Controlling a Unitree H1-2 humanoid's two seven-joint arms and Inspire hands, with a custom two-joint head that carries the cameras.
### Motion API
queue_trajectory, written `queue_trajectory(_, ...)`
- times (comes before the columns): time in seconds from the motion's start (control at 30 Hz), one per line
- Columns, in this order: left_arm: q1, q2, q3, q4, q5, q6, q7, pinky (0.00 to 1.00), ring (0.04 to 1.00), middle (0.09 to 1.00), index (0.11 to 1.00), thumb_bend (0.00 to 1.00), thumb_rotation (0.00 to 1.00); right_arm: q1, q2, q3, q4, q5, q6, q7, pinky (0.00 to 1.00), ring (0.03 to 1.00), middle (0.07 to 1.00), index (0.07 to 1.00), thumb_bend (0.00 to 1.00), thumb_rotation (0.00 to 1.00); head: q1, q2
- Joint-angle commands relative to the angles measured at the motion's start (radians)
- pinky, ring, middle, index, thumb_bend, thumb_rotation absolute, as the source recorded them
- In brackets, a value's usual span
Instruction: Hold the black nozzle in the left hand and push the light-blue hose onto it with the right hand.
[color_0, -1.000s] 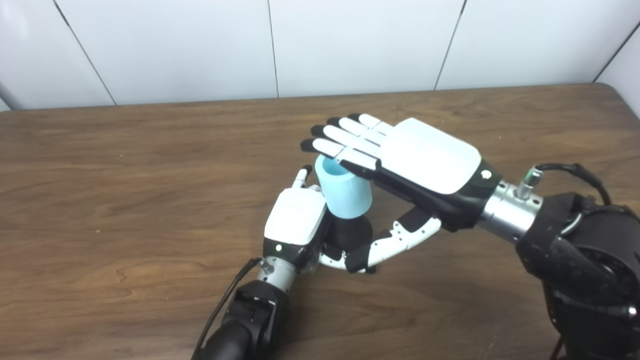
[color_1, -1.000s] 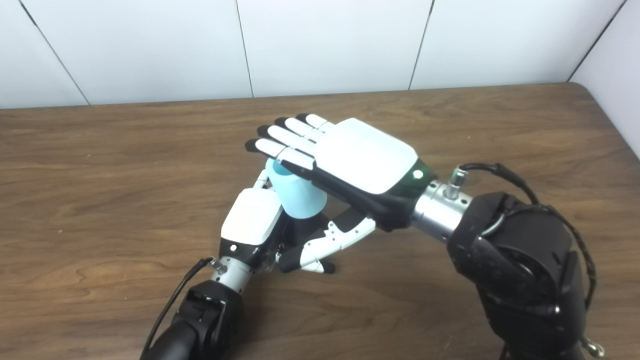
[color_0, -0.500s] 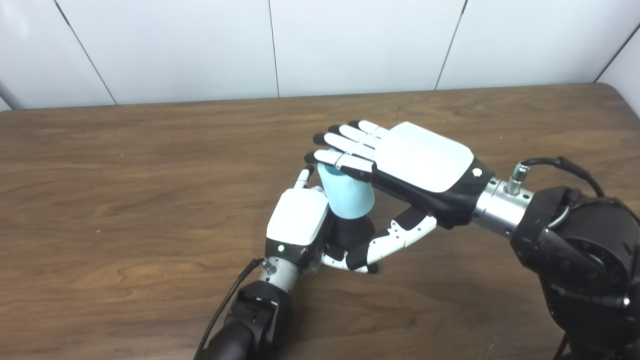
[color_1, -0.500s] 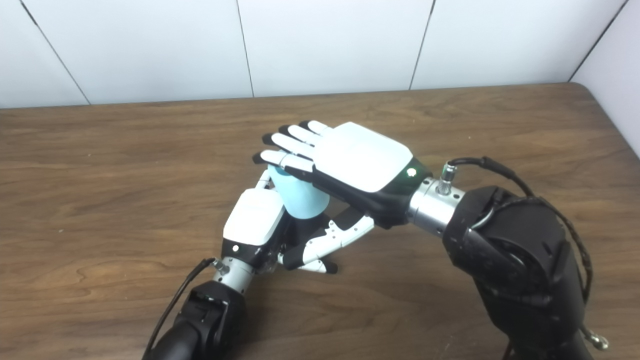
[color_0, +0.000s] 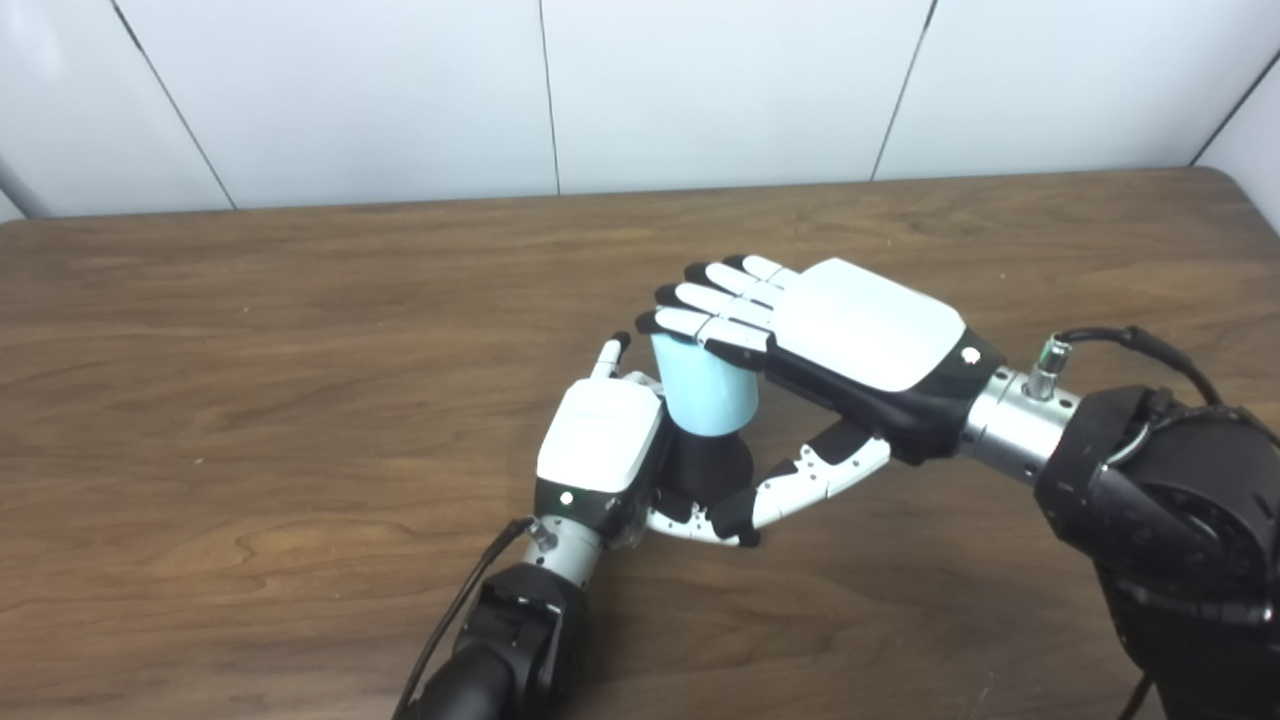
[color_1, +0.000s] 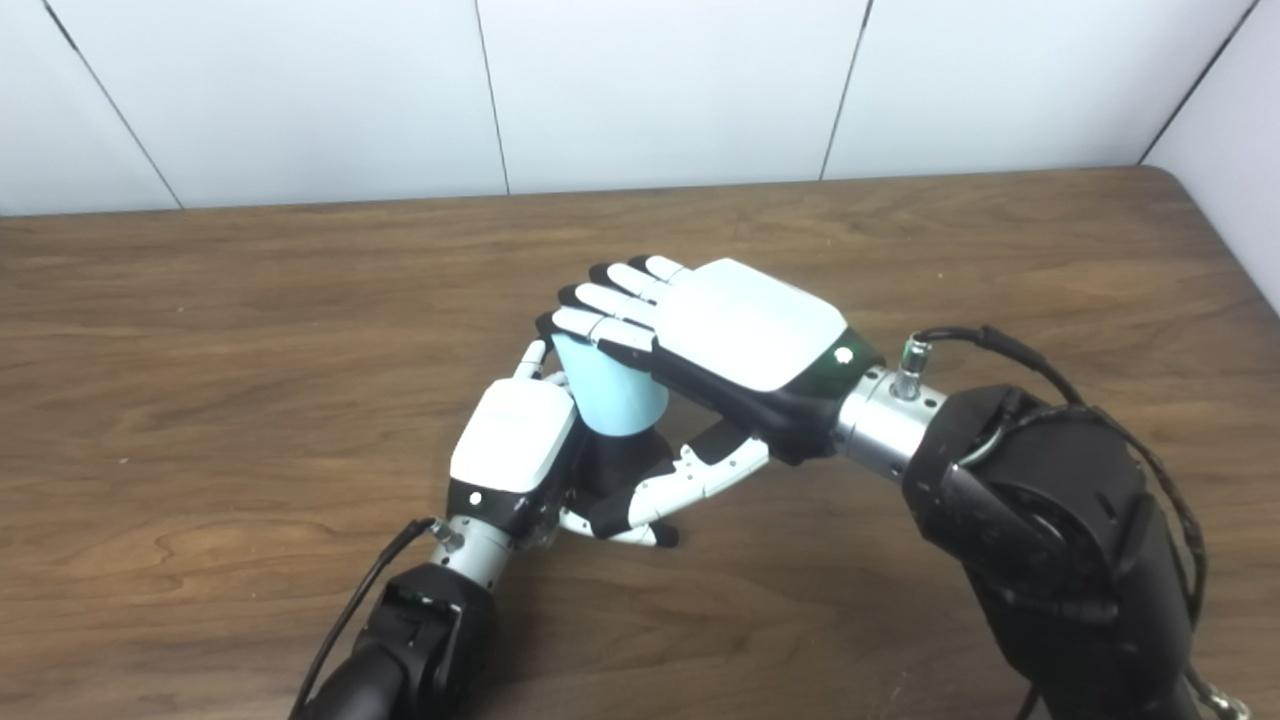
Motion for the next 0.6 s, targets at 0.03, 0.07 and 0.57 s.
queue_trajectory(0.03, 0.045, -0.001, -0.03, 0.037, -0.022, -0.004, -0.11, 1.0, 0.712, 0.544, 0.455, 0.52, 0.0, 0.008, -0.031, -0.011, 0.002, 0.007, -0.003, -0.016, 1.0, 1.0, 0.972, 0.913, 0.66, 1.0, -0.002, 0.003)
queue_trajectory(0.07, 0.045, -0.001, -0.028, 0.035, -0.023, -0.003, -0.112, 1.0, 0.711, 0.546, 0.454, 0.52, 0.0, 0.014, -0.033, -0.012, -0.001, 0.008, -0.002, -0.017, 1.0, 1.0, 0.972, 0.913, 0.66, 0.99, -0.002, 0.005)
queue_trajectory(0.57, 0.038, 0.005, -0.025, 0.023, -0.013, 0.005, -0.152, 1.0, 0.713, 0.545, 0.447, 0.52, 0.0, 0.097, -0.036, -0.014, -0.014, 0.024, 0.006, -0.083, 1.0, 1.0, 0.986, 0.923, 0.67, 1.0, 0.002, 0.006)
